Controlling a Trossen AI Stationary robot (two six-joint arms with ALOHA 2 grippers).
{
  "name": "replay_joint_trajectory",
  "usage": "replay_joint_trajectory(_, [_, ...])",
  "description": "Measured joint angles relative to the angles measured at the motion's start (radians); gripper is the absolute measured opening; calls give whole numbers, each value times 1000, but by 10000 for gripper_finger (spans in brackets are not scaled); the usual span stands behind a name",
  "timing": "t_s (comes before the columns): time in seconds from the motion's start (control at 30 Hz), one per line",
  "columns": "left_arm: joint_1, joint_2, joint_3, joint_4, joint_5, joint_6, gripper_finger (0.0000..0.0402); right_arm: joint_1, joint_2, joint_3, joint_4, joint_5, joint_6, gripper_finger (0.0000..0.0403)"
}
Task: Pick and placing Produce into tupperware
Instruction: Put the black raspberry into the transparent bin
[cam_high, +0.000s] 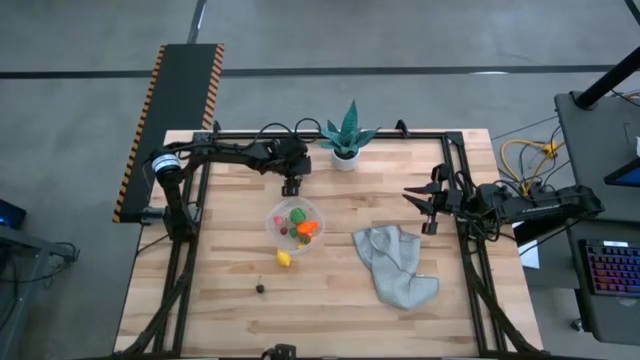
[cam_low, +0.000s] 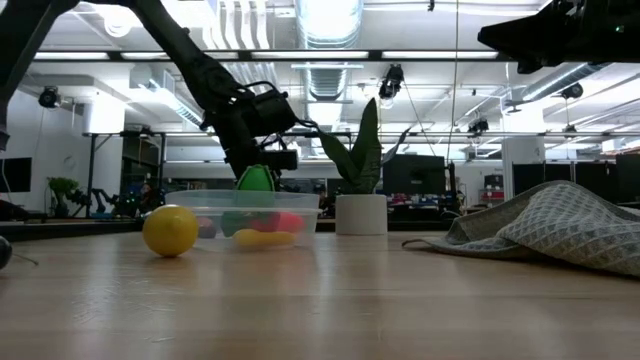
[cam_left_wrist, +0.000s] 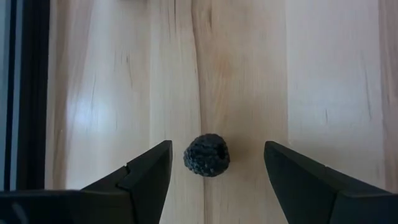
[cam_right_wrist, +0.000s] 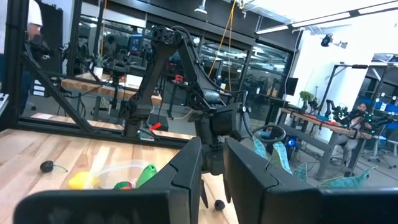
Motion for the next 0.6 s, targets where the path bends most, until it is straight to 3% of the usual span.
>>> replay_joint_trajectory(0.6, [5,21,-3,19,26,3,239,0,0,0,-11,0,-1,61])
